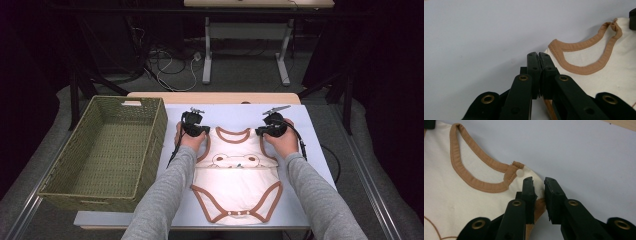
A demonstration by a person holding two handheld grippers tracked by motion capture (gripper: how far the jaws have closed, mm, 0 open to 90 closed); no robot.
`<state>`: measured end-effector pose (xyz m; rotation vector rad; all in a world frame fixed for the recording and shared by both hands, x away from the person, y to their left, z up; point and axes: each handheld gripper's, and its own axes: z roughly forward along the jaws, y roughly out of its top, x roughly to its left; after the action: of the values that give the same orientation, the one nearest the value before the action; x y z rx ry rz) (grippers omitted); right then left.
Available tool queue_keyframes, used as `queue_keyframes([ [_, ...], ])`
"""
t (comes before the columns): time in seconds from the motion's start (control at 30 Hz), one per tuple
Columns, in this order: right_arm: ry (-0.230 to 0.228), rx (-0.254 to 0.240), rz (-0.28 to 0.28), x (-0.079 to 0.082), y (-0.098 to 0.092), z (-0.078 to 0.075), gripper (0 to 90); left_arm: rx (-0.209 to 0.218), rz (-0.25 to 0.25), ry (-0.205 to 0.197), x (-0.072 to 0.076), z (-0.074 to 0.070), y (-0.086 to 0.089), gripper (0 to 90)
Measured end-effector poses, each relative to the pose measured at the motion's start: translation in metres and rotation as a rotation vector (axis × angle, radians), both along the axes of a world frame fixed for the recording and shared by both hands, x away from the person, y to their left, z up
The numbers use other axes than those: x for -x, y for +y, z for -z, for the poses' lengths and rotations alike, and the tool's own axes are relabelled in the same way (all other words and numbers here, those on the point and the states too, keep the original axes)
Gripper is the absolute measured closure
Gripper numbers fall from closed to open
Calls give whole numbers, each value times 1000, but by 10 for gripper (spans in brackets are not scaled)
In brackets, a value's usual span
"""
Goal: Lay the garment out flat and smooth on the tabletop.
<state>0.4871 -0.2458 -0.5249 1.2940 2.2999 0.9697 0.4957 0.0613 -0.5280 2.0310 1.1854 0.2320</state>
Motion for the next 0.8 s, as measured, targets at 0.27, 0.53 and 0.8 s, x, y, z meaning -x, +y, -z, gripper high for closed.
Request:
queue_keyframes([
  [0.27, -23, -27, 2, 7, -3, -11, 786, 13, 16, -36, 8, -14, 1, 880],
  [0.53, -48, -41, -14, 17, -3, -22, 787, 22, 31, -57, 17, -23, 1, 880],
  [0.8, -63, -57, -24, 28, -1, -29, 787, 42, 46, -67, 28, -29, 5, 881],
])
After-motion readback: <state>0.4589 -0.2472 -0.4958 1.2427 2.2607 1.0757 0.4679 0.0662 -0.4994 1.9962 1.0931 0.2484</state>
